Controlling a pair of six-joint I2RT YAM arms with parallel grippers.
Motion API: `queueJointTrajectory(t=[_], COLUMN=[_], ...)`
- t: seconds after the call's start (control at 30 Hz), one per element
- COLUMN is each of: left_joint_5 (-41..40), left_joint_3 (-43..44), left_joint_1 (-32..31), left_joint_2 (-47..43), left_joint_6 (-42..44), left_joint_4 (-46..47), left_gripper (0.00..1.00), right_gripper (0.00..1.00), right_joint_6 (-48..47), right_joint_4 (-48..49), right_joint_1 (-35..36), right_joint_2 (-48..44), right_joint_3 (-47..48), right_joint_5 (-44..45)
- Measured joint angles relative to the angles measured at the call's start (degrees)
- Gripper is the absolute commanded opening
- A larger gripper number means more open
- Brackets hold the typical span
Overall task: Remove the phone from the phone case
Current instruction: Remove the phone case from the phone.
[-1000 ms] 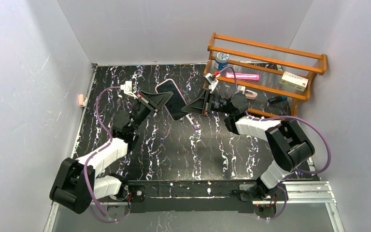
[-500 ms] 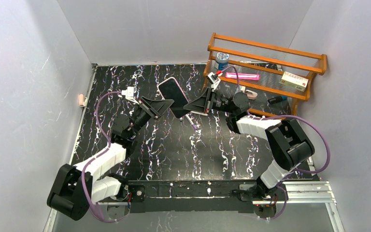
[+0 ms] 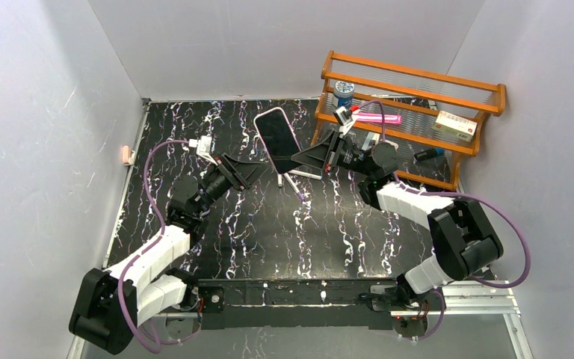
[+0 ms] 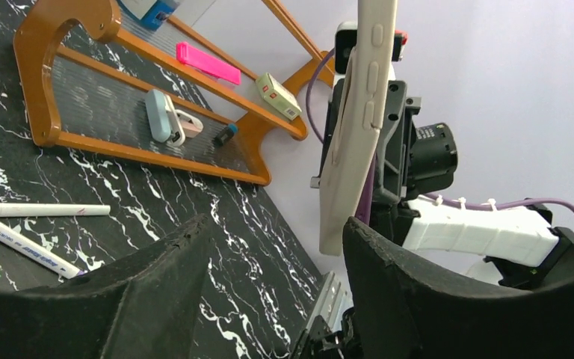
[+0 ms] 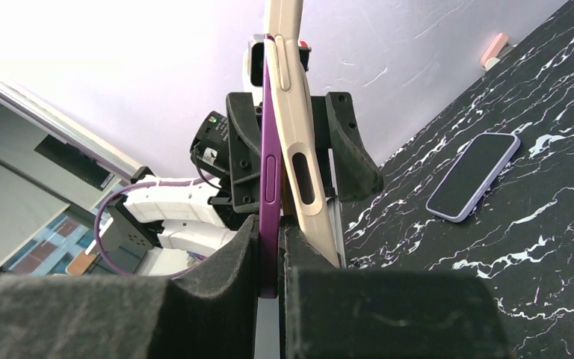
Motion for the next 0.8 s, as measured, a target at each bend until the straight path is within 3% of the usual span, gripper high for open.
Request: queueJointTrajectory(t=[0.8], left_joint_5=[3.5], left_joint_3=[1.0], left_joint_1=[-3.1], left_joint_2=[2.0], left_joint_6=[3.0], left_joint_4=[-2.2], left_gripper=[0.64], right_gripper=[0.01], right_joint_6=[-0.5], right_joint_4=[-4.2], right_joint_1=[0.0], right_joint_2=[-0.8], right_joint_3=[0.0], right_joint_5=[2.1])
